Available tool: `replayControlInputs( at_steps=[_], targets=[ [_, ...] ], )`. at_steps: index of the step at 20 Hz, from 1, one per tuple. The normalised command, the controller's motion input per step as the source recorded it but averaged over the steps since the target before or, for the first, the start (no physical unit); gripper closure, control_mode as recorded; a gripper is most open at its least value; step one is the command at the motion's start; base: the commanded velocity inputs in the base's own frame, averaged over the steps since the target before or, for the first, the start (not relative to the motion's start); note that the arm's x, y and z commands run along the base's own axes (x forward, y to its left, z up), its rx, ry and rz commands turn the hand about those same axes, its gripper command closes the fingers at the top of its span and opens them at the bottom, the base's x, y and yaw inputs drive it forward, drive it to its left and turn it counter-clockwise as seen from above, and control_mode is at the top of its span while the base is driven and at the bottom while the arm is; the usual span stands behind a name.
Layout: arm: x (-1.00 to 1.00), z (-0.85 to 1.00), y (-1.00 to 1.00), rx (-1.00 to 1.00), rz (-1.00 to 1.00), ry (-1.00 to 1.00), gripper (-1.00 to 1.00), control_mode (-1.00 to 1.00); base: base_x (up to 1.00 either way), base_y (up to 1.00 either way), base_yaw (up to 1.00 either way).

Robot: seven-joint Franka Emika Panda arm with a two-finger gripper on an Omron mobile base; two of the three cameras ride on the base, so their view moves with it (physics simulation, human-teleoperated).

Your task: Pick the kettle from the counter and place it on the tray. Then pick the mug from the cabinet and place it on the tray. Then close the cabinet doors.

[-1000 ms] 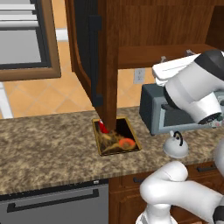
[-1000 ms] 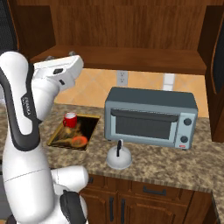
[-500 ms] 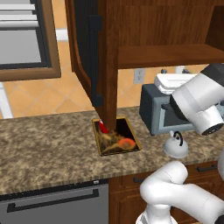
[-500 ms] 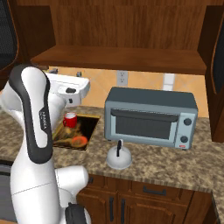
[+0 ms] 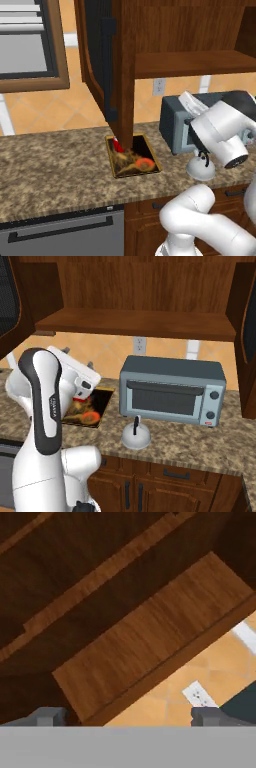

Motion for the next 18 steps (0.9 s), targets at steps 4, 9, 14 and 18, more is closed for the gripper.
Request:
replayControlInputs(
  at_steps=[4,9,14,18],
  targets=[
    [-0.21,-0.43,0.00,0.91,0.04,0.18,-1.00,-1.00,0.00,0.00,0.00],
    [0.00,0.05,-0.01,0.72,0.08,0.22,-1.00,-1.00,0.00,0.00,0.00],
    [0.00,0.47,-0.29,-0.20,0.01,-0.43,-1.00,-1.00,0.00,0.00,0.00],
    [0.00,0.27,-0.17,-0.63,0.00,-0.70,-1.00,-1.00,0.00,0.00,0.00]
  ],
)
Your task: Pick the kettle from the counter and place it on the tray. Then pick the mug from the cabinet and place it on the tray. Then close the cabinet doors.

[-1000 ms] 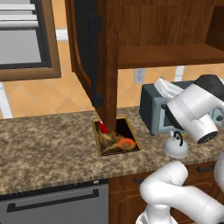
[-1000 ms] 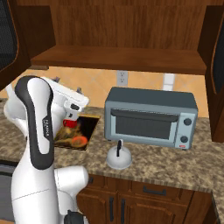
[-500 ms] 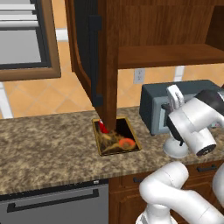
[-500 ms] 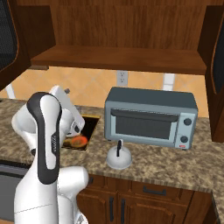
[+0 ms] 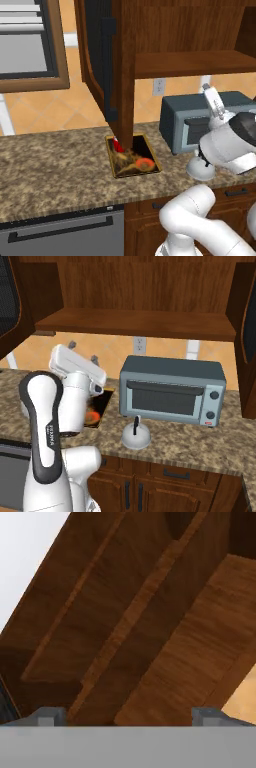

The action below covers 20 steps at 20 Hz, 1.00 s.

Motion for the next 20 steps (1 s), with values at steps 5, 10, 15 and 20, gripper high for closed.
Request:
replayControlInputs(
  at_steps=[5,10,15,20],
  targets=[
    [-0.04,0.01,-0.16,-0.86,0.00,-0.64,-1.00,-1.00,0.00,0.00,0.00],
    [-0.06,0.00,-0.12,-0.95,-0.14,-0.50,-1.00,-1.00,0.00,0.00,0.00],
    [-0.17,-0.26,0.01,-0.43,-0.39,0.06,-1.00,-1.00,0.00,0.00,0.00],
    [0.02,-0.98,0.01,-0.05,-0.41,0.84,-1.00,-1.00,0.00,0.00,0.00]
  ],
)
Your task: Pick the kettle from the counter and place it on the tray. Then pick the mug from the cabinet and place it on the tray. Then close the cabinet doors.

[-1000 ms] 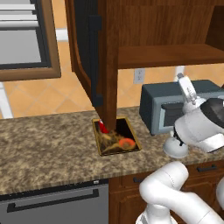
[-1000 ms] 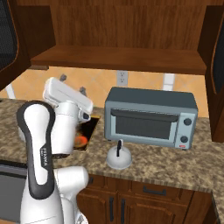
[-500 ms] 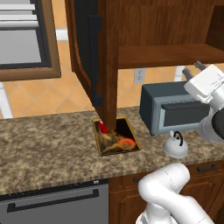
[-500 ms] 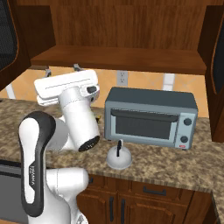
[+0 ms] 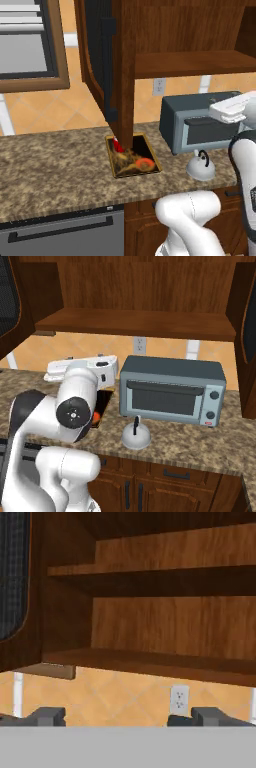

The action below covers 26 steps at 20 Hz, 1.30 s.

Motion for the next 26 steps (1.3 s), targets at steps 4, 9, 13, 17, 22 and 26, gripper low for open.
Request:
replayControlInputs(
  at_steps=[4,9,13,17,22,26],
  targets=[
    [0.22,-0.73,-0.11,0.00,-0.39,0.97,-1.00,-1.00,0.00,0.00,0.00],
    [0.39,-0.97,-0.19,-0.03,-0.17,0.66,-1.00,-1.00,0.00,0.00,0.00],
    [0.29,-0.89,-0.29,0.00,-0.10,0.59,-1.00,-1.00,0.00,0.00,0.00],
    [0.21,-0.92,-0.40,0.00,-0.07,0.62,-1.00,-1.00,0.00,0.00,0.00],
    [0.13,-0.65,-0.55,0.05,-0.01,0.54,-1.00,-1.00,0.00,0.00,0.00],
    [0.00,-0.51,-0.49,0.10,0.00,0.18,-1.00,-1.00,0.00,0.00,0.00]
  ],
)
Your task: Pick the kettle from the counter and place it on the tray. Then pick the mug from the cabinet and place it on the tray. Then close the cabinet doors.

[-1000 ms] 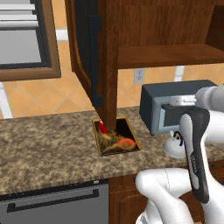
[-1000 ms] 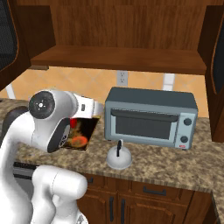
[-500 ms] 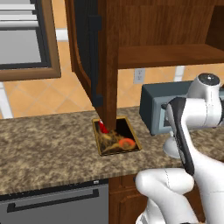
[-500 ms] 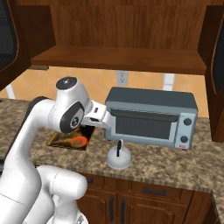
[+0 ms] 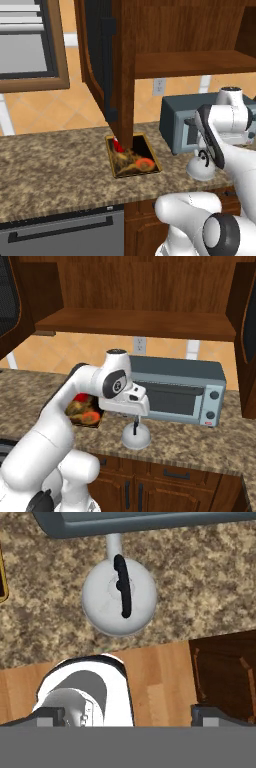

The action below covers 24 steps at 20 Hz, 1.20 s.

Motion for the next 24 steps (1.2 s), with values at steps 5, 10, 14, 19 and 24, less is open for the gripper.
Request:
replayControlInputs(
  at_steps=[5,10,14,19,24],
  targets=[
    [0.33,-0.35,-0.04,0.10,0.03,0.03,-1.00,-1.00,0.00,0.00,0.00],
    [0.31,-0.30,0.00,0.05,0.03,0.00,-1.00,-1.00,0.00,0.00,0.00],
    [0.18,-0.28,0.00,0.00,0.01,0.00,-1.00,-1.00,0.00,0.00,0.00],
    [0.26,-0.36,0.00,0.00,0.00,0.00,-1.00,-1.00,0.00,0.00,0.00],
    [0.16,-0.40,-0.12,0.00,0.00,0.00,-1.00,-1.00,0.00,0.00,0.00]
  ],
)
